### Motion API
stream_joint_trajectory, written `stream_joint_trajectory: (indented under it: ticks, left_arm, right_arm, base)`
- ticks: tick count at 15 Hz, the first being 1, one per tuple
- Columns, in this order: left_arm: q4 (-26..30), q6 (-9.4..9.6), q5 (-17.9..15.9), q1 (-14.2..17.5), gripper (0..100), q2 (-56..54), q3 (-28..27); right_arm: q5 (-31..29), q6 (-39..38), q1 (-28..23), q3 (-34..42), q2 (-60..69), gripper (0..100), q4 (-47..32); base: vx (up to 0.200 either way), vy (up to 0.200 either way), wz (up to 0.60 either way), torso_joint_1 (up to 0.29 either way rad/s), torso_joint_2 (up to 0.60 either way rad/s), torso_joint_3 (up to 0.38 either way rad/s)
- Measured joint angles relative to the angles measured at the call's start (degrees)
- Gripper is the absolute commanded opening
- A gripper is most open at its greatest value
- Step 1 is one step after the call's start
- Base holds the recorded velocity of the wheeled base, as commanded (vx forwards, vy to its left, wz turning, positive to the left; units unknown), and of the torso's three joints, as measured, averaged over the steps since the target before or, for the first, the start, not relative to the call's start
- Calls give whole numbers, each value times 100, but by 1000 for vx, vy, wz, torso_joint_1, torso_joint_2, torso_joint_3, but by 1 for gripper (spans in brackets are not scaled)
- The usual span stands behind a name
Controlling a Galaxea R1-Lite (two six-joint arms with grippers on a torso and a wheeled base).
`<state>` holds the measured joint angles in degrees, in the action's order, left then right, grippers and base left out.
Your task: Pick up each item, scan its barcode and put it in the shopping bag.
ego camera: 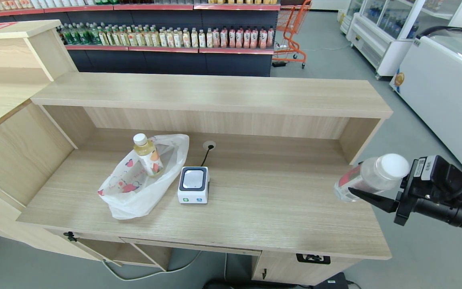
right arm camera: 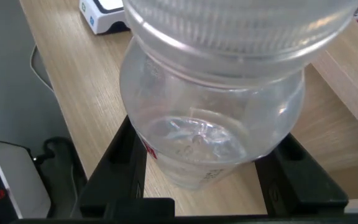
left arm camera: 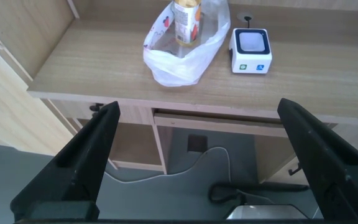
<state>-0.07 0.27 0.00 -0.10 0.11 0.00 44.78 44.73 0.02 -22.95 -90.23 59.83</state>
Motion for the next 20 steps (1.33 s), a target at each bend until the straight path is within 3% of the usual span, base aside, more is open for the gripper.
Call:
stream_joint_trajectory:
  ticks: [4,8,11,20]
  left_arm:
    - [0,9,0,0,100,0,0]
    - [0,13,0,0,100,0,0]
    - [0,6,-2,0,100,0,0]
    - [0,-17,0,0,100,0,0]
  right_arm:
    - [0,18,7,140,16,0,7]
    - [16,21,7,234,62,0,13]
    - [20,18,7,247,93,0,24]
    - [41,-20,5,215,104,0,7]
  base:
    - [0,0,0,0,0,0]
    - [200,0,0,-4,-1,4]
    - [0,0,0,0,0,0]
    - [0,200,0,-1,3,3]
